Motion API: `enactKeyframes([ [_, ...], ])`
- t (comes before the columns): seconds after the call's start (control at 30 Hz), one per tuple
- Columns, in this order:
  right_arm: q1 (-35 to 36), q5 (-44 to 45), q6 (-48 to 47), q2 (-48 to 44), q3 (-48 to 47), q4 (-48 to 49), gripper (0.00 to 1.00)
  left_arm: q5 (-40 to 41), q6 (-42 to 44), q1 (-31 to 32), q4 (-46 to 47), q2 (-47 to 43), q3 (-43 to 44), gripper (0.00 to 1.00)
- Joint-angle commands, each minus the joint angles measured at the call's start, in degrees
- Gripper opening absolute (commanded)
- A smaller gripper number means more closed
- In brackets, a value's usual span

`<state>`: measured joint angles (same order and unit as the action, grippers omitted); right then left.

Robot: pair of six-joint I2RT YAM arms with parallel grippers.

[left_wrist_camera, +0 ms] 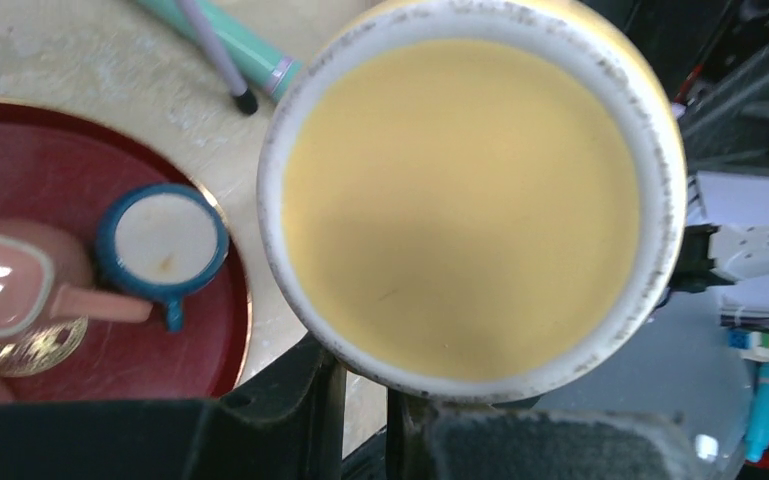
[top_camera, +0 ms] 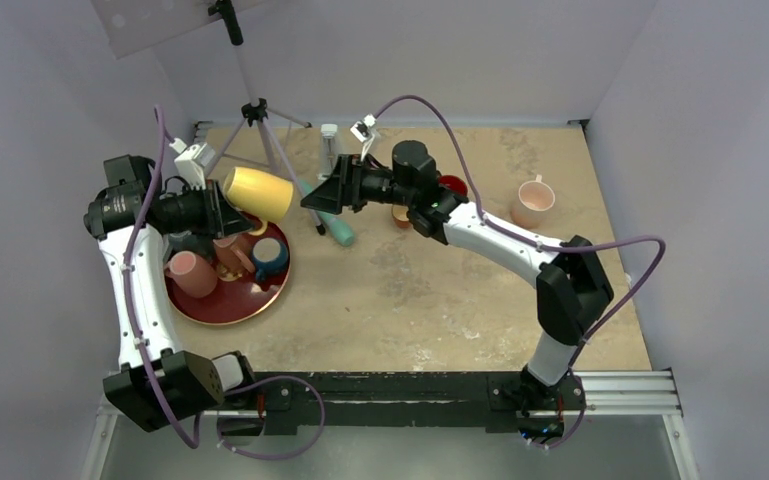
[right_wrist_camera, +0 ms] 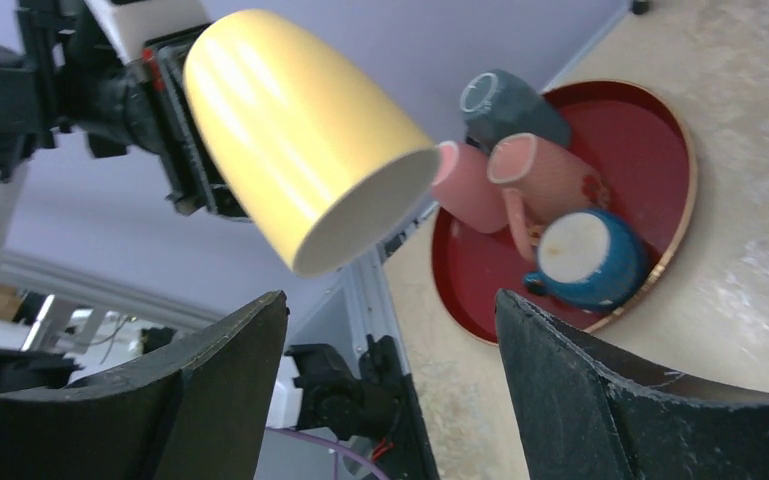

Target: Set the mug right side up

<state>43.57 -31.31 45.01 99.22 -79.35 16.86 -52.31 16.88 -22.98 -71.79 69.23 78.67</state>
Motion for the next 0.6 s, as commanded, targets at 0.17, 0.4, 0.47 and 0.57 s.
enactKeyframes([
  [0.17,0.88,-9.76,10.91,3.0,-4.93,19.69,0.75,-9.23,-18.75,6.49,18.19,-1.25,-0.35,0.0],
  [0.4,0.93,-11.69,14.59,5.09,-7.16,27.3,0.66,-8.81,-22.34,12.76,22.99,-1.57,-3.82,0.0],
  [0.47,0.97,-12.42,16.04,5.68,-7.63,30.23,0.52,-8.37,-22.49,14.84,23.44,-1.43,-4.76,0.0],
  [0.57,0.71,-11.67,15.0,4.84,-7.88,29.11,0.14,-8.37,-20.1,16.16,22.16,-0.91,-5.83,0.0],
])
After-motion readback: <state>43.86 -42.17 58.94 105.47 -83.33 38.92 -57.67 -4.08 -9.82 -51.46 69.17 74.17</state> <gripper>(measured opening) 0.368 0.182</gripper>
